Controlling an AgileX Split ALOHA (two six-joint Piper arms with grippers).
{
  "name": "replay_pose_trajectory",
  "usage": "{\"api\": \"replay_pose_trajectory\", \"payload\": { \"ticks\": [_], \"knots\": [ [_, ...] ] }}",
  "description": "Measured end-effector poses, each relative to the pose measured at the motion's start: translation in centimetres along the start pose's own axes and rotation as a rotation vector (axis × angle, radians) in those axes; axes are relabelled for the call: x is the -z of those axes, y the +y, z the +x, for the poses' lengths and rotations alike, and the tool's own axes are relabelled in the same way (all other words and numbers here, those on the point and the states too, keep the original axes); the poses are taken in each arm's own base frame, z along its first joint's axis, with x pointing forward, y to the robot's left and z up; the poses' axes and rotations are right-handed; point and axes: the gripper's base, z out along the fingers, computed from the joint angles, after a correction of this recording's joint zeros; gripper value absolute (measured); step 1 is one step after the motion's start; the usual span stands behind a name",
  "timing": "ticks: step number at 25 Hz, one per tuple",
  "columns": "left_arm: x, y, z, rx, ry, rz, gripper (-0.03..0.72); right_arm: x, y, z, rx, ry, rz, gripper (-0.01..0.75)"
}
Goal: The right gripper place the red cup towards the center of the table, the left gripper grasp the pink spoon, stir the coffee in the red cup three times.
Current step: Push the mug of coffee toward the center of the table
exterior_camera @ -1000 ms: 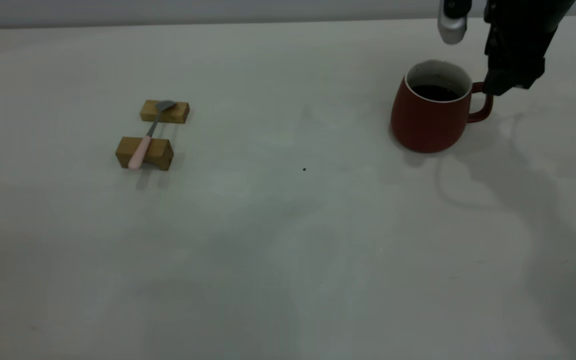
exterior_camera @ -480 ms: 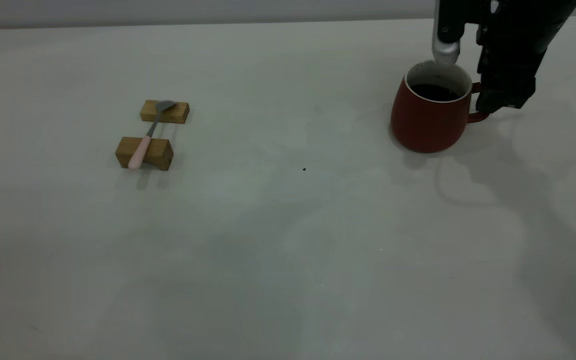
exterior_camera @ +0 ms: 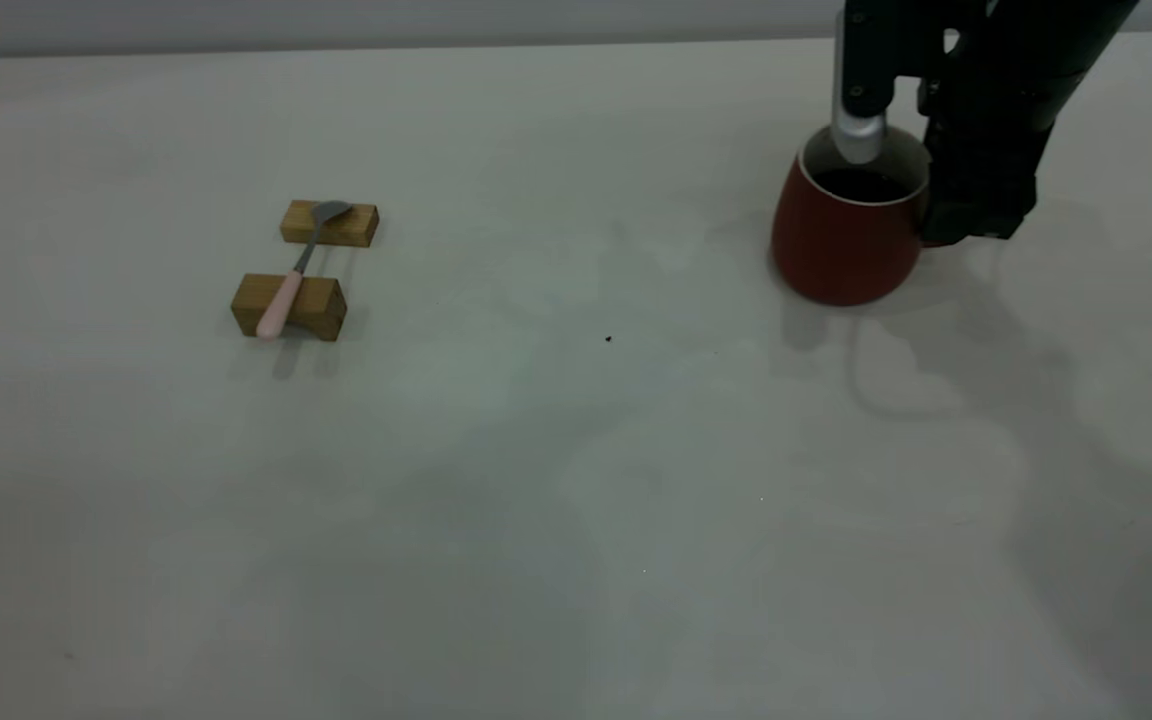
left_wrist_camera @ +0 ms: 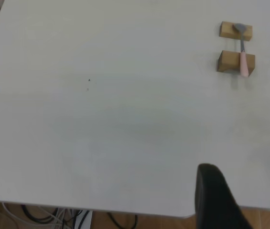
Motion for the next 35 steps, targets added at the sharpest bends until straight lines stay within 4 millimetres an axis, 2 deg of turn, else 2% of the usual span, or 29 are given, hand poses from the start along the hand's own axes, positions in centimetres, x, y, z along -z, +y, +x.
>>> {"api": "replay_pose_trajectory", "payload": {
  "ticks": [10,23,35],
  "knots": [
    [0.0,0.0,0.0,-0.001,0.0,0.0,0.388,0.0,0.7,-1.8,-0.03,-0.033,-0.013,0.589],
    [0.0,0.0,0.0,-0.001,0.0,0.0,0.388,0.3,3.2,-7.3,-0.054,-0.125,-0.037,0.589],
    [0.0,0.0,0.0,-0.001,0.0,0.0,0.388,0.7,4.9,-10.8,-0.153,-0.203,-0.049,0.589]
  ]
}}
